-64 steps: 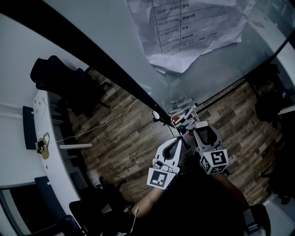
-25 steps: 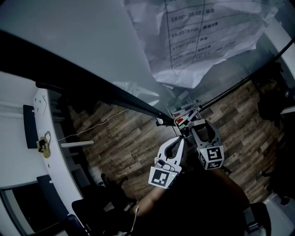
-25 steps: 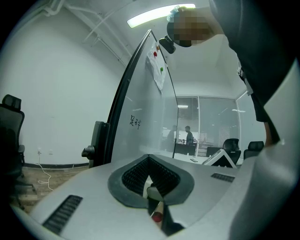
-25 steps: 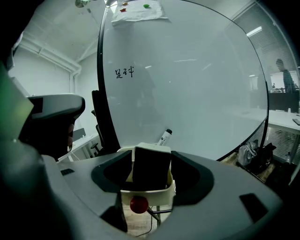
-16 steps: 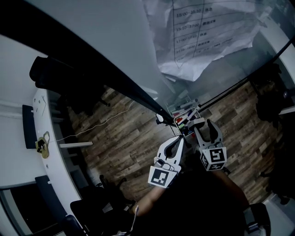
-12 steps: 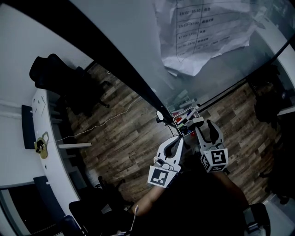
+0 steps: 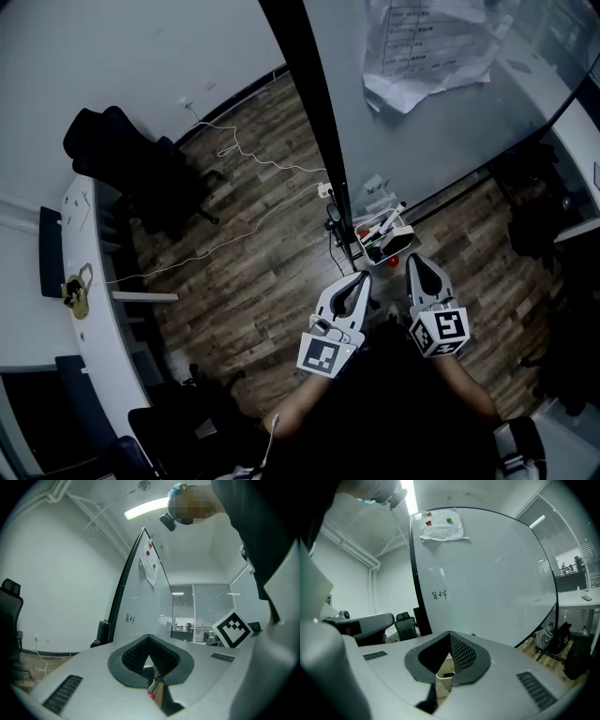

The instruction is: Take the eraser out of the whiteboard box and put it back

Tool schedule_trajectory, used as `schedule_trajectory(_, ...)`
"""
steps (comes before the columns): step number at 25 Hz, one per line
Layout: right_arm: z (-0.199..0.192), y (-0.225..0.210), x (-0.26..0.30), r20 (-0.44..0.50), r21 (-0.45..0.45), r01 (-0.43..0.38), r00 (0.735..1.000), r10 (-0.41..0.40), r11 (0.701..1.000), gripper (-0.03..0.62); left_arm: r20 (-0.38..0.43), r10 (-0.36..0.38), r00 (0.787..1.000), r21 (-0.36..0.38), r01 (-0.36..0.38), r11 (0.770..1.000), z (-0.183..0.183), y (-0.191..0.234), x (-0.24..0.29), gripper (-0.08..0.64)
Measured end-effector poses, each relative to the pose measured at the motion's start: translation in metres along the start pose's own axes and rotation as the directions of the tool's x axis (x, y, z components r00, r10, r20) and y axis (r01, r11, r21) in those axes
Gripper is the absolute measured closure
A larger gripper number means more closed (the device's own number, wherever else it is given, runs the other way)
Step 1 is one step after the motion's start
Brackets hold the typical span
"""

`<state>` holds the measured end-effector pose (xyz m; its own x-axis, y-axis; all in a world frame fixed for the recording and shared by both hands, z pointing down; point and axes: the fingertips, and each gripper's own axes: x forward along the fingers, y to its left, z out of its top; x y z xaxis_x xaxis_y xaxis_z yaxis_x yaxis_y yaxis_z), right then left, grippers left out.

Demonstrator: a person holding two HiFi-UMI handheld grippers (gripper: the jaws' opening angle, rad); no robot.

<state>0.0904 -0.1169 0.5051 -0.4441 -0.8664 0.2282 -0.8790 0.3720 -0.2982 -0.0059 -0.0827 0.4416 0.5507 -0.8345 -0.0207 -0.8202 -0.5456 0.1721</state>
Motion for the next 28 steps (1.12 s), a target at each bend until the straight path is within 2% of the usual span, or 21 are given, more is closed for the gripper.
schedule_trajectory(4,-0.007,0.016,-0.024,0.009,0.023,-0.016,1.000,0.016,1.000,0.577,0.008,-0.014,1.000,0.000,0.014,1.000,-0.001,-0.010,-0.016,0.554)
schedule_trajectory(9,-0.009,0.029,-0.040,0.019,0.009,-0.045,0.999,0.044,0.999,0.578,-0.005,-0.021,1.000,-0.003,0.021,1.000,-0.004,-0.016,-0.029,0.554)
schedule_trajectory(28,-0.009,0.045,-0.065,0.061,-0.008,-0.039,0.997,0.040,0.999,0.578,0.026,-0.045,0.999,0.014,0.044,0.999,0.005,-0.025,-0.046,0.554)
